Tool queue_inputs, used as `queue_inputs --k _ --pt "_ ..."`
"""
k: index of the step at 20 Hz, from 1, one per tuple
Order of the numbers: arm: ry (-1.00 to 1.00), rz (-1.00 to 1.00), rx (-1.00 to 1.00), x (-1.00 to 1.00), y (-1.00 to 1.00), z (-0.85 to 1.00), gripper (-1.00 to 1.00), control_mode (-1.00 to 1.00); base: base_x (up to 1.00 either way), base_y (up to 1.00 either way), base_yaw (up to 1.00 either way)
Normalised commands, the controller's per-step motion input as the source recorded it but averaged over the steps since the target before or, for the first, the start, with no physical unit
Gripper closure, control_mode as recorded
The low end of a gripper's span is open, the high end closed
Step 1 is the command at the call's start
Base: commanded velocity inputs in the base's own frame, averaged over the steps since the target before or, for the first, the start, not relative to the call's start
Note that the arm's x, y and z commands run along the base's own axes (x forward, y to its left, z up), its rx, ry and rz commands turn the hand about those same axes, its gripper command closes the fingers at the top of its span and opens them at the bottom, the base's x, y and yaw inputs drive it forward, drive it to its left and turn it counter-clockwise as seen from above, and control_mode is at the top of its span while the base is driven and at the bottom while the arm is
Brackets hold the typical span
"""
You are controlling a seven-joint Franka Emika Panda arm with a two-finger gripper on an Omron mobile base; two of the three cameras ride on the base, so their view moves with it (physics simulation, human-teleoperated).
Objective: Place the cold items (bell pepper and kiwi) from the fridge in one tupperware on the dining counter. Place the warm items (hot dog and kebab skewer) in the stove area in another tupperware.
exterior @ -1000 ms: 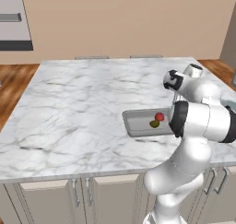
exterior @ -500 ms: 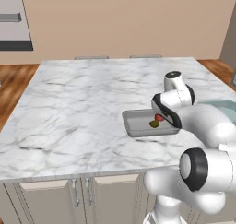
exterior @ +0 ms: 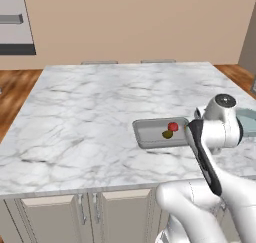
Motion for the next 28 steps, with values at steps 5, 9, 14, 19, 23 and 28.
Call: queue_inputs --k 5,9,14,19,23,28 --pt "-0.42 0.06 0.08 -0.94 0.43 0.23 -1.0 -1.0 0.0 0.0 0.0" --pt "-0.03 0.0 -0.31 -0.11 1.0 0.0 -1.0 -1.0 0.0 0.0 0.0" --pt "-0.04 0.0 -0.23 -0.07 0.57 -0.15 -1.0 -1.0 0.0 0.0 0.0" --pt "-0.04 0.0 0.0 -0.09 0.0 0.0 -1.0 1.0 -0.53 -0.27 -0.08" --pt "0.0 0.0 0.0 0.0 0.0 0.0 -1.0 1.0 -0.41 -0.34 -0.49" --pt "0.0 0.0 0.0 0.0 0.0 0.0 -1.0 1.0 0.03 -0.21 -0.69"
